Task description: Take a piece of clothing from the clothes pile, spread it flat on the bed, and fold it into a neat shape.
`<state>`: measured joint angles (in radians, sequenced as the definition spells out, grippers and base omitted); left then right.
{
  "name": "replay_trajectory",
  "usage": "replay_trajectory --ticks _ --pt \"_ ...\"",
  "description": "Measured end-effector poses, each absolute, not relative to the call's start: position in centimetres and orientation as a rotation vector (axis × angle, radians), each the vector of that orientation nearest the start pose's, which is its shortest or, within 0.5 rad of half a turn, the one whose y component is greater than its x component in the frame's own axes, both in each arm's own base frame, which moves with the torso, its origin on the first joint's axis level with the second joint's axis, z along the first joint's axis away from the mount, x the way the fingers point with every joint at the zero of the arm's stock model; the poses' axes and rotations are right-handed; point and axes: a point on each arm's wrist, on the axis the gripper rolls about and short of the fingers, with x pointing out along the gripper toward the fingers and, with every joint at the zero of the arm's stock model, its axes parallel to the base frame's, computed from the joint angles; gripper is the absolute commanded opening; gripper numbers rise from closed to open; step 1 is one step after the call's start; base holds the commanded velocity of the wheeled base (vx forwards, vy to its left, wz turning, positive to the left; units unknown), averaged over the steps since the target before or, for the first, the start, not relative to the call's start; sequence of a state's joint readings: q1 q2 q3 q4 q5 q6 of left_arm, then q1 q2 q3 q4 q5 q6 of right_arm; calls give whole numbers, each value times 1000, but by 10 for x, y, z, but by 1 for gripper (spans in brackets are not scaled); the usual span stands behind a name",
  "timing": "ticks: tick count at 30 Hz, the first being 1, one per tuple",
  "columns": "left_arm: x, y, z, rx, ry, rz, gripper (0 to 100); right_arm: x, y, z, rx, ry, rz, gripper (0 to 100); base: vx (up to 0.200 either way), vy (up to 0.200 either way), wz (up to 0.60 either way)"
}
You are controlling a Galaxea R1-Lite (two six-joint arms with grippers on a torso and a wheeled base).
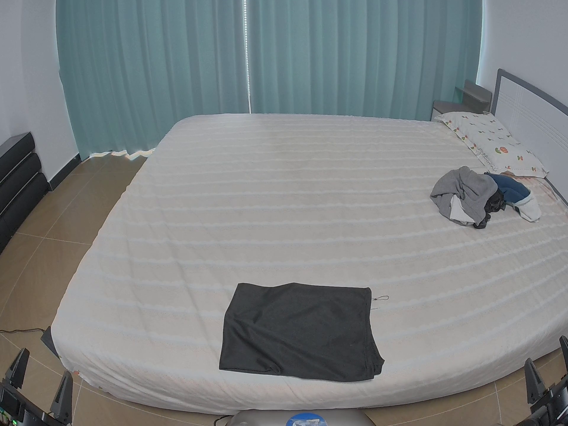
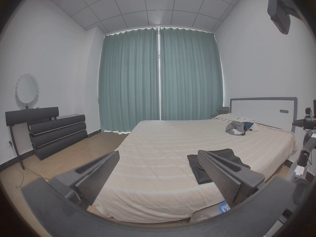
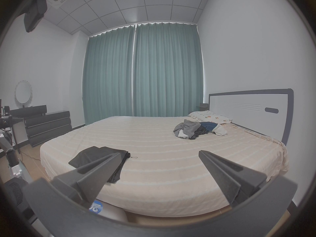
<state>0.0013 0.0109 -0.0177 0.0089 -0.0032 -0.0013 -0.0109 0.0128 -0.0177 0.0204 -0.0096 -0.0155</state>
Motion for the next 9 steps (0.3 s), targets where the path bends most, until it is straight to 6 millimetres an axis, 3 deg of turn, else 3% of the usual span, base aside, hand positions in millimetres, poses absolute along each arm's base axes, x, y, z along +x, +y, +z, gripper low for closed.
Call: replay_trajectory --ticks 9 --pt "-23 0 80 -1 3 -3 100 -23 0 79 -11 15 -20 100 0 0 0"
